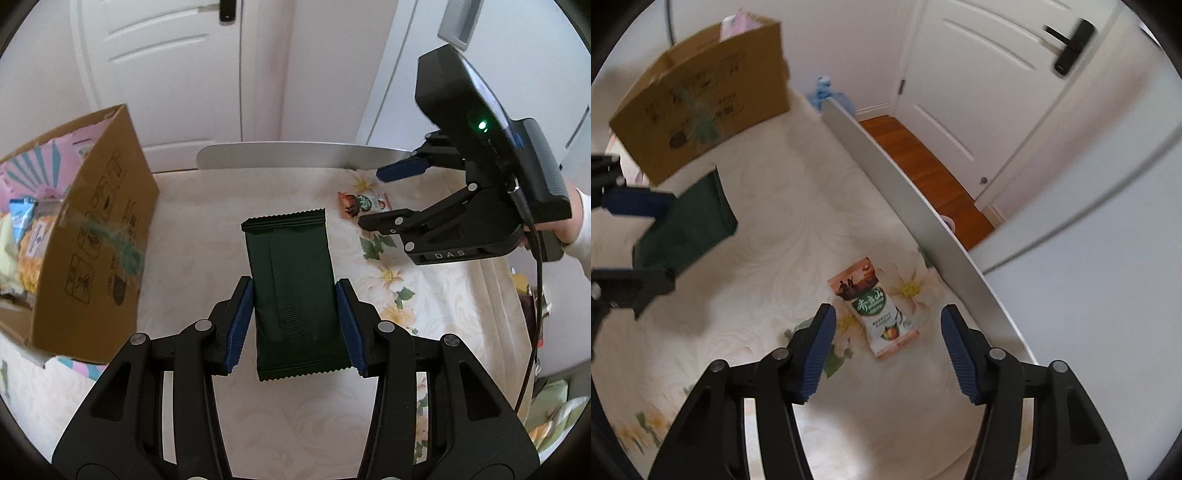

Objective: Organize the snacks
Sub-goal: 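Hold the green packet in the left tool while the right tool grasps the small printed snack packet, then carry both packets over the box and open both tools to drop them inside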

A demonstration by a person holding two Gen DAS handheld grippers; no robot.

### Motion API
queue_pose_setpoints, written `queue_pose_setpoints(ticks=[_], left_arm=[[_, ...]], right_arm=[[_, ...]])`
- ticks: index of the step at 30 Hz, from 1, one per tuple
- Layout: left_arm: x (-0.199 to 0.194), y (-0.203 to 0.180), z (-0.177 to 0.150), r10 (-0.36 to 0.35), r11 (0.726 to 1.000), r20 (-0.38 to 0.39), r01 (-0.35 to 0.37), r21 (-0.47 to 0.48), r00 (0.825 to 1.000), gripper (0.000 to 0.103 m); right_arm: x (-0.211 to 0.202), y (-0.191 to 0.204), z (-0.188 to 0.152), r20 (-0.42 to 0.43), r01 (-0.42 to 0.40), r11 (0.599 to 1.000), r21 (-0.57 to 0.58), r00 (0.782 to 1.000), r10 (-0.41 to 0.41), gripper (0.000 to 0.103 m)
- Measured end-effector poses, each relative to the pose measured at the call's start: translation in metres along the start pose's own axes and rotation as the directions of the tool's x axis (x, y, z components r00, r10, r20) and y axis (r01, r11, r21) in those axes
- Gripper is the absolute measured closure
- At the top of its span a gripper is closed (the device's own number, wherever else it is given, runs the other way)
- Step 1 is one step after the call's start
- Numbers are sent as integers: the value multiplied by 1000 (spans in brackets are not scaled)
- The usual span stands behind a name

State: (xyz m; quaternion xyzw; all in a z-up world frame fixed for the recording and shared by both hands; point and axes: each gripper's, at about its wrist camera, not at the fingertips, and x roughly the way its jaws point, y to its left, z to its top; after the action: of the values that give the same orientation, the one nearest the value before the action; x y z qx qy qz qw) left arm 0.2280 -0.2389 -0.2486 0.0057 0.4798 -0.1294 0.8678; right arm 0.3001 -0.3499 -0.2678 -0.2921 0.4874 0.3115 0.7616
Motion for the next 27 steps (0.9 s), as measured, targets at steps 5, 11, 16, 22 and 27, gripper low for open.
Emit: queue_pose_setpoints(ticks=[5, 11, 16, 22, 27], left_arm=[[-5, 5, -8, 1, 1000, 8, -1, -18, 1000, 61], [-9, 10, -8, 9, 999, 17, -8, -33, 1000, 61], [-17, 10, -8, 12, 999, 21, -11, -33, 1000, 61], [-34, 6, -6, 9, 1000, 41, -8, -21, 999, 61], [-64, 7, 4, 9, 1000, 79, -8, -15, 997, 61]], right_arm=[[5, 0, 3, -20, -54, 996, -77, 998, 53, 65], [6, -9, 2, -39, -152, 988, -39, 988, 151, 81], [8, -12, 4, -27, -178, 984, 25, 984, 179, 83], [-9, -4, -1, 27, -167, 981, 103, 986, 165, 84], [-44, 3, -3, 78, -149, 971, 189, 988, 136, 84]])
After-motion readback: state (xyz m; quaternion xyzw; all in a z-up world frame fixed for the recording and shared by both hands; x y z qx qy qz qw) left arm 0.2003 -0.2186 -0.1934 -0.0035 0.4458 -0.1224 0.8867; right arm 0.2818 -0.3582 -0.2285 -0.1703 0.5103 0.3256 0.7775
